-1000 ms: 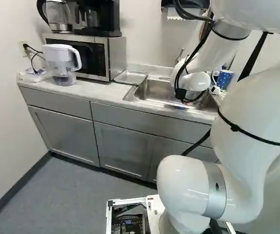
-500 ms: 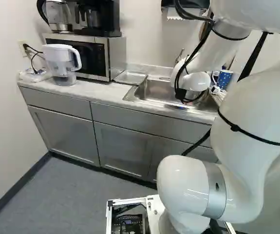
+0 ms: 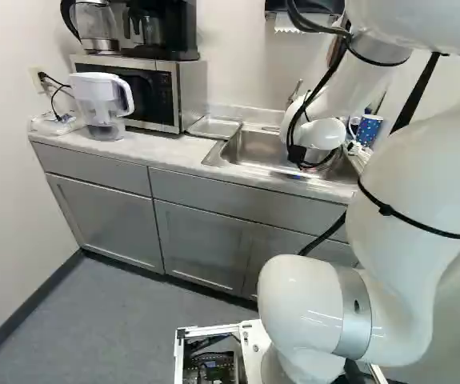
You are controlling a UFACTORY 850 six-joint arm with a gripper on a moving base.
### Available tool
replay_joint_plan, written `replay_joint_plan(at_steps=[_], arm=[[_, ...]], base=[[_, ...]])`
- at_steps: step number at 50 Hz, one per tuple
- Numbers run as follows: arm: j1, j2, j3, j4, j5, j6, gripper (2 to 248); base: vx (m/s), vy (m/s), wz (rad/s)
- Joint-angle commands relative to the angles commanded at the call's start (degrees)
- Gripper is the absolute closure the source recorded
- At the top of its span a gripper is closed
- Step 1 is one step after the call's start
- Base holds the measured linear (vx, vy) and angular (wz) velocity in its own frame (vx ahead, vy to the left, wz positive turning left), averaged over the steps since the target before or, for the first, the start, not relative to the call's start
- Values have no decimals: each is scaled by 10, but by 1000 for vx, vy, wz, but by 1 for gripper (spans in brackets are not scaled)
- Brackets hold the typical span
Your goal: Rinse the cup and place it in the tray
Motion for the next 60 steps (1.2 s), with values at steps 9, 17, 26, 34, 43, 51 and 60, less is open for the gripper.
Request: replay_joint_plan(at_steps=[9,17,26,34,43,51,60], arm=[[0,0,0,0,0,0,124],[0,0,0,0,0,0,124],[0,0,0,0,0,0,124],[0,0,0,0,0,0,124],[0,0,0,0,0,0,124],[0,0,0,0,0,0,124],[0,0,0,0,0,0,124]], base=[[0,0,0],[0,0,0],[0,0,0],[0,0,0],[0,0,0],[0,0,0],[0,0,0]])
